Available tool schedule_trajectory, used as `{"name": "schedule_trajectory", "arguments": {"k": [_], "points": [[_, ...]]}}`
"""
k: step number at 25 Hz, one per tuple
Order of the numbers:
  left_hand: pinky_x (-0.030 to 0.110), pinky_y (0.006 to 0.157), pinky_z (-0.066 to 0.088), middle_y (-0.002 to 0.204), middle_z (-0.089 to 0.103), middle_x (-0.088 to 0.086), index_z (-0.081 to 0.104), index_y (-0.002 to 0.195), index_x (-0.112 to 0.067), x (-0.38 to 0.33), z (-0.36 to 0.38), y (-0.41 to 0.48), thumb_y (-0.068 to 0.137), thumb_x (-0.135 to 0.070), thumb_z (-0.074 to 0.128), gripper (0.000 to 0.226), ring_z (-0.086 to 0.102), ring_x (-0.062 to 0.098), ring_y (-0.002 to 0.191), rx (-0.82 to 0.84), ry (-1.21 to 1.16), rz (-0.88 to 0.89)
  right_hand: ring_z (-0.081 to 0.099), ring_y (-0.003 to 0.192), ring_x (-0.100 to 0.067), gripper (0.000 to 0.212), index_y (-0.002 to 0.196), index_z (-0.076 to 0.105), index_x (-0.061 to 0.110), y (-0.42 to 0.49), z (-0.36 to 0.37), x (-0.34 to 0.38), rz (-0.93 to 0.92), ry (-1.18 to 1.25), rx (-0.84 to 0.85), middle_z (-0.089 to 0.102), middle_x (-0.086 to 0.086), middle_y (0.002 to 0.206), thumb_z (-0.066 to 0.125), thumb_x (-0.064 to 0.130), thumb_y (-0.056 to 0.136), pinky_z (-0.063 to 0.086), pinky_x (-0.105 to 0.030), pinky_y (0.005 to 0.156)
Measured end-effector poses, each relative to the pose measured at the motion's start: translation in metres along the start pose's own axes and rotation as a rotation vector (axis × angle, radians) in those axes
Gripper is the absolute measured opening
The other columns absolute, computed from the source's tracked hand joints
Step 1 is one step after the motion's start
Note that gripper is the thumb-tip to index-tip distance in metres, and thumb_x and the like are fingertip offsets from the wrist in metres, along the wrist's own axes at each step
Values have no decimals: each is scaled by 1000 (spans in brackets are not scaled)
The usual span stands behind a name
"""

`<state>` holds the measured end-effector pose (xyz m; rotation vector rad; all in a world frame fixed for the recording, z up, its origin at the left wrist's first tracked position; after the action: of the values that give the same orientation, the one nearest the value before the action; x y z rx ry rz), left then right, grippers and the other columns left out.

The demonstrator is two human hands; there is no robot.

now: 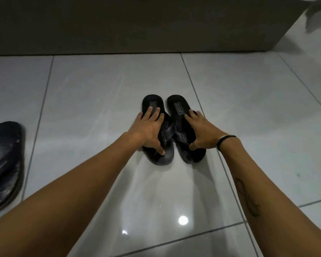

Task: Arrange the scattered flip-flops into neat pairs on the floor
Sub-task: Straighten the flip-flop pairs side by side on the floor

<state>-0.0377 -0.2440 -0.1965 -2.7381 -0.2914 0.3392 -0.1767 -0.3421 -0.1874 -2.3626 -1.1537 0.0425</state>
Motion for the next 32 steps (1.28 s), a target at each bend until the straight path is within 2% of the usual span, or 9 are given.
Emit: {"name": "schedule_trajectory", "arguments": {"k": [3,6,10,13,18,32], "points": [[62,126,5,173,-10,4,-2,164,-20,5,8,3,52,-74,83,150,-19,31,157,-27,-1,-43,-19,158,-35,132,165,3,24,7,8,2,3,5,62,-12,-4,174,91,37,68,14,-53,127],[56,126,18,174,-8,4,0,163,-20,-4,10,13,49,-72,86,152,-11,29,159,-20,-43,-12,-22,156,-39,133,165,6,23,7,16,0,28,0,80,-12,-4,174,92,46,66,15,-57,126],[55,125,21,174,-3,6,5,164,-17,-67,8,39,48,-72,86,151,-2,30,159,-69,-81,19,-8,159,-41,120,164,13,24,-8,7,-57,162,42,12,1,-4,174,90,18,72,24,-55,125],[60,124,18,173,-1,9,6,163,-15,-141,12,72,48,-69,88,151,-1,33,159,-97,-150,6,9,157,-40,113,162,20,26,-28,-6,-125,249,57,-16,10,-6,173,84,5,72,31,-52,124],[63,125,0,173,-3,12,5,163,-13,-224,11,112,54,-68,87,147,-9,32,159,-113,-168,6,16,155,-38,118,165,17,25,-54,-19,-207,309,37,18,9,-10,173,86,1,73,30,-53,124],[59,126,-4,173,-3,10,6,163,-15,-236,10,125,56,-67,87,144,-7,30,159,-106,-175,84,21,155,-39,119,165,12,25,-52,-17,-237,360,100,28,3,-7,174,88,6,76,29,-53,124]]}}
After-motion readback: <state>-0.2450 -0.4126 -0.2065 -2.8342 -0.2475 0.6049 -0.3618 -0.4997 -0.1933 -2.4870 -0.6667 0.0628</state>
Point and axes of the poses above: each hand's wrist, its own y-axis towards the middle knuckle, its own z-axis out of the palm, x = y × z, the point moved 9 cm from there along y, towards the middle knuckle
